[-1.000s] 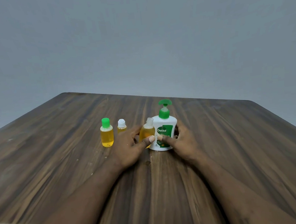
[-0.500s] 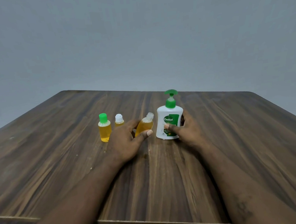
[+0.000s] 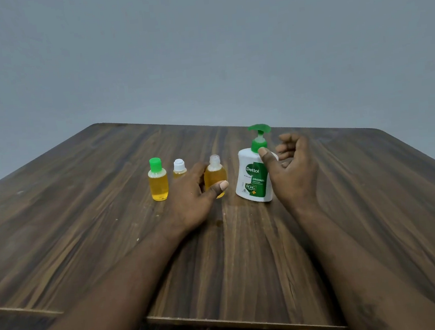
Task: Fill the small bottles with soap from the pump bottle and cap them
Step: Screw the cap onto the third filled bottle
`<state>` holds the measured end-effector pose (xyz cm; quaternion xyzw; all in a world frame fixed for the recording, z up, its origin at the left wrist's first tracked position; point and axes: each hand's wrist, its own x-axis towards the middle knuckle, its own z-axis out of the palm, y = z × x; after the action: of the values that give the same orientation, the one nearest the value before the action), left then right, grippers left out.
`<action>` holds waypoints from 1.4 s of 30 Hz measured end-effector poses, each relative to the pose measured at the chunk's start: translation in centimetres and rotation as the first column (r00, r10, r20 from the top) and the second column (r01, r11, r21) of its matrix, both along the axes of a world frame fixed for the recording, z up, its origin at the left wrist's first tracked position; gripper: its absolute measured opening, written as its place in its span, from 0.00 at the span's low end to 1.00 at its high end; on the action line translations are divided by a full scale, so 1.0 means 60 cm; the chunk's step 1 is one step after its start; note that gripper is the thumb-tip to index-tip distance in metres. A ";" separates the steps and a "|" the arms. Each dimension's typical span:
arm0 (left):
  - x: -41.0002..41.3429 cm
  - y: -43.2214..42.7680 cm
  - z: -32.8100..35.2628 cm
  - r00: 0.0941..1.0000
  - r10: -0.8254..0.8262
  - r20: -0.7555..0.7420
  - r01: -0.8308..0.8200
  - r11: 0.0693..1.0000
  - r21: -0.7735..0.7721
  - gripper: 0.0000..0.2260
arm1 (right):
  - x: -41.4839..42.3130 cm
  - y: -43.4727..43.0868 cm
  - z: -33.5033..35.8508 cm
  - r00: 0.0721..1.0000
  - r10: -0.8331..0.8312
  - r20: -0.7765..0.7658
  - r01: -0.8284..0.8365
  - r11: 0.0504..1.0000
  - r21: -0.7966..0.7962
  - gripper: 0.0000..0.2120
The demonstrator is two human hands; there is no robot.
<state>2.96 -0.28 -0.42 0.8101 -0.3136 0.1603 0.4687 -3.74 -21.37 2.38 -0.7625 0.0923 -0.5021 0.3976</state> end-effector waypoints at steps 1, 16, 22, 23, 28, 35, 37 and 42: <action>0.000 0.000 -0.001 1.000 0.000 -0.003 0.000 1.000 0.017 0.11 | 0.001 0.003 0.000 0.999 -0.038 0.017 0.039 0.999 -0.038 0.21; 0.014 -0.006 -0.008 0.997 0.073 -0.028 -0.065 0.974 0.217 0.21 | 0.018 -0.018 -0.015 0.892 0.351 -0.285 -0.298 0.930 0.214 0.19; 0.012 -0.005 -0.007 0.997 0.080 -0.003 -0.076 0.959 0.273 0.26 | 0.009 -0.004 -0.010 0.961 0.205 -0.186 -0.185 0.975 0.120 0.23; 0.011 -0.005 -0.005 0.997 0.082 -0.002 -0.078 0.959 0.274 0.27 | 0.007 -0.002 -0.007 0.981 0.142 -0.128 -0.132 0.987 0.087 0.24; 0.011 -0.005 -0.004 0.995 0.094 0.016 -0.094 0.952 0.291 0.27 | -0.004 0.014 0.006 0.989 0.006 0.149 0.010 0.994 -0.105 0.20; 0.012 0.010 -0.007 0.989 0.123 0.079 -0.138 0.967 0.215 0.33 | -0.012 0.070 -0.013 0.960 0.280 0.025 -0.253 0.898 -0.359 0.09; 0.012 0.020 -0.010 0.982 0.134 0.134 -0.162 0.961 0.224 0.33 | -0.011 0.084 -0.020 0.939 0.339 -0.051 -0.332 0.863 -0.381 0.08; -0.015 0.057 -0.015 0.948 0.144 0.284 -0.205 0.958 0.201 0.26 | -0.002 0.093 -0.032 0.895 0.383 -0.229 -0.445 0.798 -0.406 0.08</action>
<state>2.06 3.16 -1.33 0.8542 -0.3168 0.2717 0.3102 -3.86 -15.82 0.46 -0.8668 -0.1685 -0.3575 0.3042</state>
